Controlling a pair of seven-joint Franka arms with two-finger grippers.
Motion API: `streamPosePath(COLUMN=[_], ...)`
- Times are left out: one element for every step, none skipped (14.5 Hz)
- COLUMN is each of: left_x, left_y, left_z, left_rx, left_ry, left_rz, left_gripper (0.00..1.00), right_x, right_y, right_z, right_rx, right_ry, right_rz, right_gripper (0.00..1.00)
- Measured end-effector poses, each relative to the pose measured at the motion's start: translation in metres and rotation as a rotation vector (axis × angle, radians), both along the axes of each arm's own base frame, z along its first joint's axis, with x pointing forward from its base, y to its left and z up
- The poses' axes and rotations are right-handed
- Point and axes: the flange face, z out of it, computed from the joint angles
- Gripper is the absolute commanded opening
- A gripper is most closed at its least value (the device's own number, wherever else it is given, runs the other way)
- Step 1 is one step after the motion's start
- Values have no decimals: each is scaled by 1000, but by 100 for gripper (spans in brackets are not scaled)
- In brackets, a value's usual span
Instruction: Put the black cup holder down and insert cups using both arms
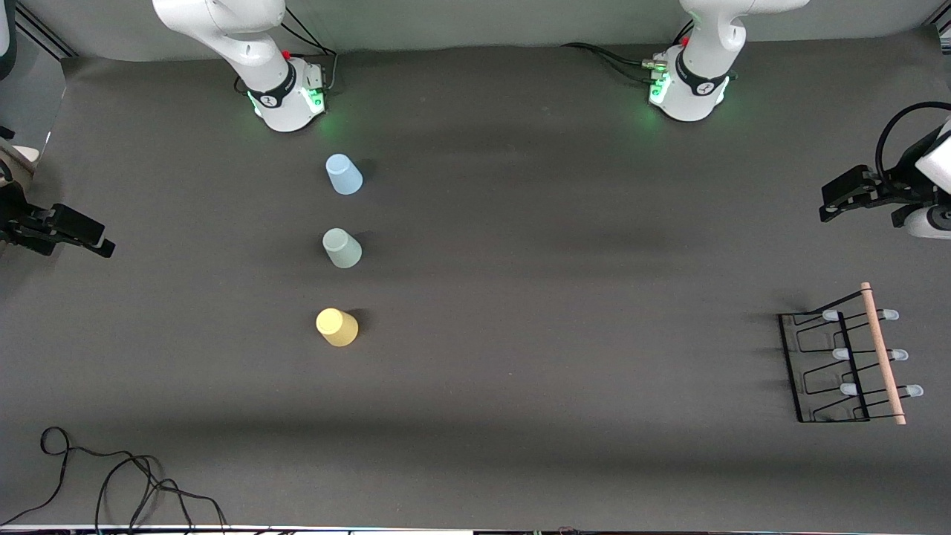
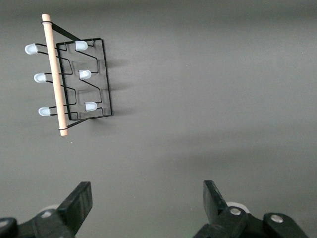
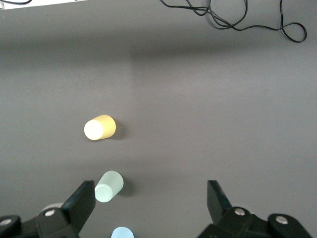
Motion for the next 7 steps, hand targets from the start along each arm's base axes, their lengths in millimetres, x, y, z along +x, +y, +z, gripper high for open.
streamPosePath(left_x=[0, 0, 0, 0, -1, -1, -1], left_y=[2, 4, 6, 7, 7, 7, 7], left_z=[0, 0, 0, 1, 2, 2, 3], left_rx=[0, 0, 0, 0, 0, 0, 0], left_ry=[0, 0, 0, -1, -3, -5, -7], left_rz=[3, 7, 10, 12, 12, 12, 12], left_gripper=[100, 100, 100, 100, 100, 100, 100], right_x=[0, 0, 0, 1, 1, 2, 2], right_y=[0, 0, 0, 0, 0, 0, 0], right_z=[0, -1, -1, -2, -2, -3, -4], right_rx=[0, 0, 0, 0, 0, 0, 0], right_ry=[1, 2, 3, 4, 5, 7, 8], right_rz=[0, 0, 0, 0, 0, 0, 0], right_gripper=[100, 100, 100, 100, 100, 100, 100])
